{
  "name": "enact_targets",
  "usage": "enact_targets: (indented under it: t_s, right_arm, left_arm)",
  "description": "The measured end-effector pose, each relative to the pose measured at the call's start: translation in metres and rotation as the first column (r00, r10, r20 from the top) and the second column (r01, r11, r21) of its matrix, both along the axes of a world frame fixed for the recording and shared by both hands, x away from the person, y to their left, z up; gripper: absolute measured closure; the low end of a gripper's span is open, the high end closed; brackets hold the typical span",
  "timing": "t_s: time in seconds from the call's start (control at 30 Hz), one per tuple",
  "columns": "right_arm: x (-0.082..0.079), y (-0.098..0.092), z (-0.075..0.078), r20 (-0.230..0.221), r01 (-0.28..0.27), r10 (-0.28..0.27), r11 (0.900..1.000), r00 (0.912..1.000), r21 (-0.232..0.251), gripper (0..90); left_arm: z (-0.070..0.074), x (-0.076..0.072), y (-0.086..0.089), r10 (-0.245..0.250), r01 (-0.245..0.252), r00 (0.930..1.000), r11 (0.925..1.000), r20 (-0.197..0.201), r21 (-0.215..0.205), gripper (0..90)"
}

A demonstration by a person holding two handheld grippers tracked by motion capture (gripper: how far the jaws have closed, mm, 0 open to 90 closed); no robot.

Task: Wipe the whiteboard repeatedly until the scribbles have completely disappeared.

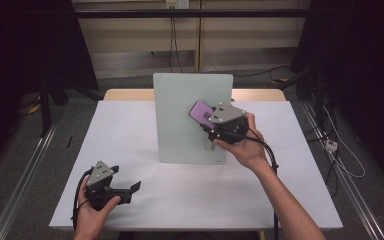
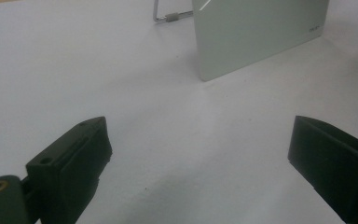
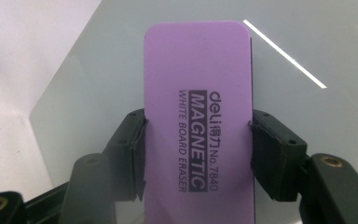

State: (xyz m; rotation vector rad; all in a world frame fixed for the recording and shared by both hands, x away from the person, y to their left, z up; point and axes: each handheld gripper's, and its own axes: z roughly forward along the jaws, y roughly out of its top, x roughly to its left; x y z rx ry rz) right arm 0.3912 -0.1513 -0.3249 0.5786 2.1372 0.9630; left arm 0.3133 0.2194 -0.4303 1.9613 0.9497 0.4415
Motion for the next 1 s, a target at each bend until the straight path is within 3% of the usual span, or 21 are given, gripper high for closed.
enact_targets:
  t_s: [0.53, 0.7, 1.0]
  right_arm:
    - [-0.012, 0.011, -0.041, -0.084, -0.054, 0.052, 0.998, 0.9951, -0.024, 42.2]
    - [-0.010, 0.009, -0.040, -0.102, -0.060, 0.060, 0.998, 0.9930, -0.005, 42.1]
    - [-0.007, 0.001, -0.026, -0.074, -0.032, 0.033, 0.999, 0.9967, 0.019, 42.1]
  left_arm:
    - [0.000, 0.000, 0.000, 0.003, -0.003, 1.0000, 1.0000, 0.004, -0.001, 5.4]
    - [0.000, 0.000, 0.001, 0.000, 0.000, 1.0000, 1.0000, 0.001, -0.001, 5.4]
    - [0.000, 0.000, 0.001, 0.005, -0.005, 1.0000, 1.0000, 0.004, -0.008, 5.4]
